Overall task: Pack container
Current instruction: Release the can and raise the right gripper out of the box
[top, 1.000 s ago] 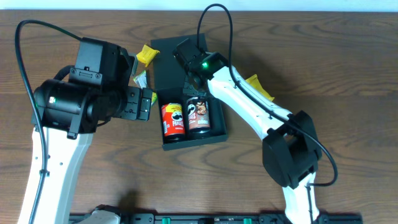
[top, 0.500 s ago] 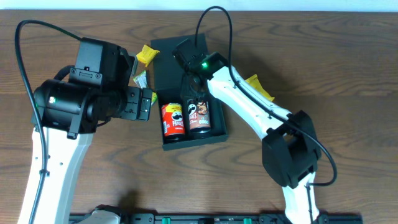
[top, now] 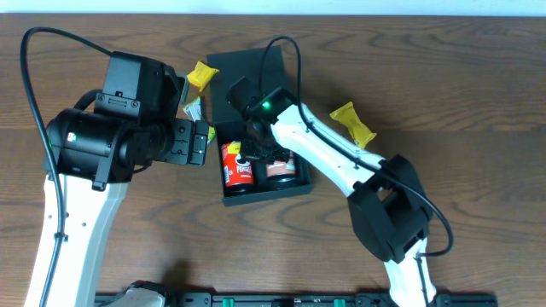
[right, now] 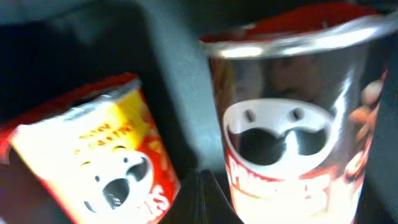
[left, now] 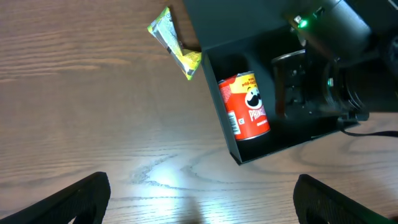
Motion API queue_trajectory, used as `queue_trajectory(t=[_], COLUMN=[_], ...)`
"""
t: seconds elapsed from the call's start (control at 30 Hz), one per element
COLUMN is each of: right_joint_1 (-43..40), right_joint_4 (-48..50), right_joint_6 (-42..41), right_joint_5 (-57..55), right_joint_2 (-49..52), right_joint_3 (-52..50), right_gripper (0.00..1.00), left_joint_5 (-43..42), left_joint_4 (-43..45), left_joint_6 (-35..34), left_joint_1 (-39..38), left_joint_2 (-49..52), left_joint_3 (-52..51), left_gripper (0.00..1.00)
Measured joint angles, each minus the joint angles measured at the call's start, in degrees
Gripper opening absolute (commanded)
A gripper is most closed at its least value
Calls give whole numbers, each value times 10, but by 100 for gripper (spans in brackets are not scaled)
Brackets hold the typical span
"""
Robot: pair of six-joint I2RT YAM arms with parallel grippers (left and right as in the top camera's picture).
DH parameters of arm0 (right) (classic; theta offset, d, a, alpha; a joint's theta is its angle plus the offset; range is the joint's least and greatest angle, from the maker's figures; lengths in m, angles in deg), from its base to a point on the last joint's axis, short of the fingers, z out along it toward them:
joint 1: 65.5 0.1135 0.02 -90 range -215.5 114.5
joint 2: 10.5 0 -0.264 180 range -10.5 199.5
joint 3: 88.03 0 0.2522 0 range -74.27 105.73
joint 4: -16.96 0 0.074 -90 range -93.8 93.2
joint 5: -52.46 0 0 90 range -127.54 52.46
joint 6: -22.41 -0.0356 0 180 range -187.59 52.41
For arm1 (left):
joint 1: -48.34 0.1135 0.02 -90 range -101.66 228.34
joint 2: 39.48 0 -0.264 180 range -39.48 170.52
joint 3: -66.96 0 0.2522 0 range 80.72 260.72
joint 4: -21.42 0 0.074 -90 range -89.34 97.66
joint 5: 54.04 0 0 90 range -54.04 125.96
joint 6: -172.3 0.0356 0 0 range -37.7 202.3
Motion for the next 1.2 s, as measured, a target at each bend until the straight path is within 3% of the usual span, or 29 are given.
queue_trajectory(t=[0.33,0.6,0.8,1.0,1.1,1.17,1.2], right_joint_1=[0,-10,-43,-75,-92,-116,-128], right_joint_4=[-27,2,-62,-181,-235,-260,-260], right_joint_6=[7,22,122,226,266,304,315], right_joint_5=[-73,-33,-45,-157,-207,-221,-221], right_joint_2=[0,0,0,0,0,0,0], right_joint_3=[-2,22,142,203,210,210,210], right_gripper=[1,2,2,1,8,21,21], left_joint_5=[0,22,62,60,60,60,60], left_joint_4=[0,3,8,19,27,27,29], left_joint_6=[0,0,0,0,0,0,0], left_joint_1=[0,0,0,0,0,0,0], left_joint_2=[0,0,0,0,0,0,0], left_joint_3=[0,0,0,0,0,0,0], left_gripper=[95,95,95,95,96,95,95])
